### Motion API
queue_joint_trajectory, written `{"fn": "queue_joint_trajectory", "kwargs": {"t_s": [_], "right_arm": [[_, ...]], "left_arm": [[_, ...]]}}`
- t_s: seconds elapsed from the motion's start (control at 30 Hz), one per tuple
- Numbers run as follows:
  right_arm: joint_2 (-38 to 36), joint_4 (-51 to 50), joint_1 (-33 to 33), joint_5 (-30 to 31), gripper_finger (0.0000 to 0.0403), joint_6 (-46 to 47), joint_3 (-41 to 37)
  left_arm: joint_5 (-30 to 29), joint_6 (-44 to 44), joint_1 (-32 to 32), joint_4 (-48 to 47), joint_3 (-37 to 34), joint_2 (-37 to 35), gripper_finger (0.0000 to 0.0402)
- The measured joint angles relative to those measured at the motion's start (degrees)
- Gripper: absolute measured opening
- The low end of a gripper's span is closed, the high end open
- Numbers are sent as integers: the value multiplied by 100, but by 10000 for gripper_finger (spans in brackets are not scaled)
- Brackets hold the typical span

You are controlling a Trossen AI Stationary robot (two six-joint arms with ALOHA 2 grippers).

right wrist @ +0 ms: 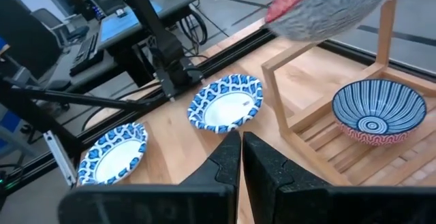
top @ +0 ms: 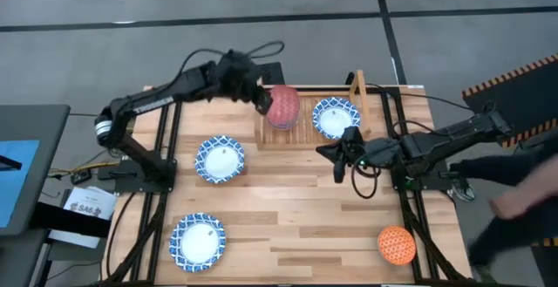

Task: Place and stack bowls onto a shelf
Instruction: Stack the red small bowl into the dark blue small bowl on the shelf

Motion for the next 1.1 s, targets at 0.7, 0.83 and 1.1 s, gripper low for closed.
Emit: {"fn": "queue_joint_trajectory", "kwargs": {"t_s": [0.7,0.83,1.1], "right_arm": [[7,-37,-72,-22,45,0,2],[7,-37,-74,-22,45,0,1],[9,-37,-74,-22,45,2,0]], "left_arm": [[-304,1701,629,-2171,3291,3480,0],[-340,1915,636,-2213,3291,3802,0],[-470,2239,631,-2233,3282,3981,0]]}}
